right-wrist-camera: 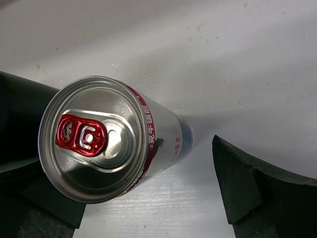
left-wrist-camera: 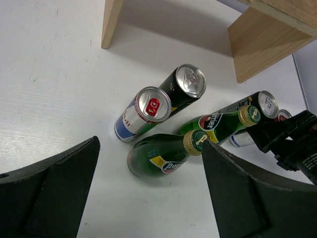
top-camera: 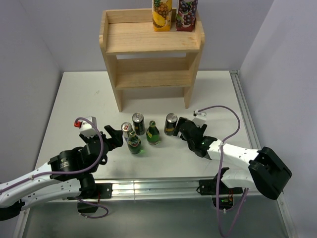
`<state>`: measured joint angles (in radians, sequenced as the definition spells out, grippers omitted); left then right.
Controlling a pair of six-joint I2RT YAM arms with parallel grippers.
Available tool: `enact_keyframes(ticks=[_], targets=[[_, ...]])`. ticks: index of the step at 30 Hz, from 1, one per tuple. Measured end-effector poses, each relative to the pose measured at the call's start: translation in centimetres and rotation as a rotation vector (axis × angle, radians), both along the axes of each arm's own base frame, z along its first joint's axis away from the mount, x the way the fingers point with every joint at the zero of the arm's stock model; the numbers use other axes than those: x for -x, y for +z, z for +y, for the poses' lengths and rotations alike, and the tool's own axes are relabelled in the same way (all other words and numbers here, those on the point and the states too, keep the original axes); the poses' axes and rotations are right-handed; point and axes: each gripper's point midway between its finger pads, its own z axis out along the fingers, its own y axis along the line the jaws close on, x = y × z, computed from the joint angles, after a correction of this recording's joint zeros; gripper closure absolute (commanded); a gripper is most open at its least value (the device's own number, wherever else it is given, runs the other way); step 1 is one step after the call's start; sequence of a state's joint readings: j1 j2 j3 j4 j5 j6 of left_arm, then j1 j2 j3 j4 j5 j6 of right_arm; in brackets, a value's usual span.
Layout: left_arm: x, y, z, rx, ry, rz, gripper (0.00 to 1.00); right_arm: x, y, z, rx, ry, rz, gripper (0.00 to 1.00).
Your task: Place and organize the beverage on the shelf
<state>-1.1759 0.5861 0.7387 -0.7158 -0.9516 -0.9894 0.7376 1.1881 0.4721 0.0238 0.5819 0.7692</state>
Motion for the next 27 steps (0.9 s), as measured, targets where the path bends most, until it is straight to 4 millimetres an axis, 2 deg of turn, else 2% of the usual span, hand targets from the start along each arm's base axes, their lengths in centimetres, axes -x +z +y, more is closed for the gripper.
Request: enact_keyframes(ticks=[10, 22, 27], targets=[[0.0, -0.3, 0.0, -0.007, 0.001, 0.003, 0.1, -0.7, -1.0, 0.1, 0.029, -0.013, -0.003, 0.0], [0.0, -0.9, 0.2, -0.004, 0.015, 0.007, 0.11, -2.4, 0.1, -0.5, 0.063, -0.06, -0.095, 0.0], [0.0, -1.6, 0.4, -0.012, 0.021, 0.01, 0.11, -3.0, 0.0, -0.6, 0.068, -0.076, -0.132, 0.0]])
